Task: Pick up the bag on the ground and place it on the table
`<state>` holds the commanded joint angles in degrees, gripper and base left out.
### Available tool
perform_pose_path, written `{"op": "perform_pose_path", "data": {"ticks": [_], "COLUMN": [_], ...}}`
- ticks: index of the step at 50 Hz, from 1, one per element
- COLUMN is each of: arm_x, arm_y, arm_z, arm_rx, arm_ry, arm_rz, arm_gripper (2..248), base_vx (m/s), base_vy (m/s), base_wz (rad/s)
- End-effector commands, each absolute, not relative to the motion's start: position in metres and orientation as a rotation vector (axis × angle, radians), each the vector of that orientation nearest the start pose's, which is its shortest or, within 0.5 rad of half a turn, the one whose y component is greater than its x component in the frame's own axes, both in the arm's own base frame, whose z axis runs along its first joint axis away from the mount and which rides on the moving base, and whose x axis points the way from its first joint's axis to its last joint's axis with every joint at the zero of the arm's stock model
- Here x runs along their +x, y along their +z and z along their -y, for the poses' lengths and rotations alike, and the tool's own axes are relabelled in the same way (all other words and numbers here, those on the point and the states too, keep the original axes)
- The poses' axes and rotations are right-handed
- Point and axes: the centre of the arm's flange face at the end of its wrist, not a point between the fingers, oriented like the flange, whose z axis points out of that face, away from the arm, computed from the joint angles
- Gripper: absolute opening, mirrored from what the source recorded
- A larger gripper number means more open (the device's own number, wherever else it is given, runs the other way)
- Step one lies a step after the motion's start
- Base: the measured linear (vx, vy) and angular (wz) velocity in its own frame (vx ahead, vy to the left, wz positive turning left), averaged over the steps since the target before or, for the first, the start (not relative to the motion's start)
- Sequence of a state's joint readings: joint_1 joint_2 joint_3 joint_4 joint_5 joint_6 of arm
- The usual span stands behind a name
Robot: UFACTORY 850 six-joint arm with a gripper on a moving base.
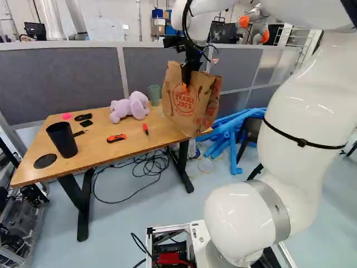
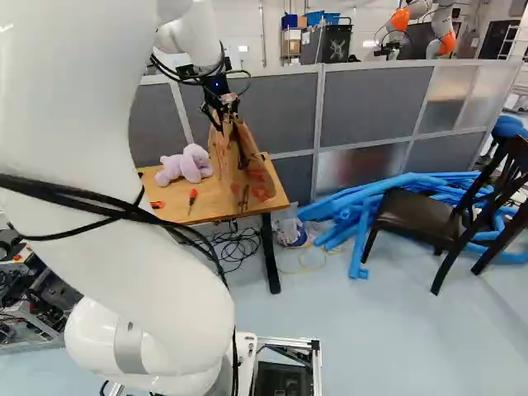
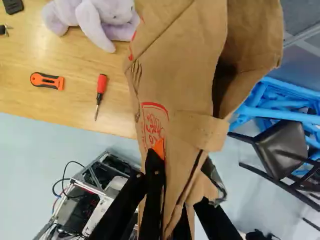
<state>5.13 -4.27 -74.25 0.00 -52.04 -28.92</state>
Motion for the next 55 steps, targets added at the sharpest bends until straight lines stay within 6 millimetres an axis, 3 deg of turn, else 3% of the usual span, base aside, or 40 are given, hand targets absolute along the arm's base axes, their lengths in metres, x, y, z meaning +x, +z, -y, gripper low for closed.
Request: {"op": "perform_pose_path", "data": {"ticks": [55], "arm_x": [0.5063], "arm_y": [0.6624], "arm_z": [-0.0455], "arm_rx": [-2.715], "arm_ry": [-0.452], "arm_rz": [1.802], "arm_gripper": [21], "base_vx": [0.0], "base_vy": [0.0], "base_wz": [0.0]}}
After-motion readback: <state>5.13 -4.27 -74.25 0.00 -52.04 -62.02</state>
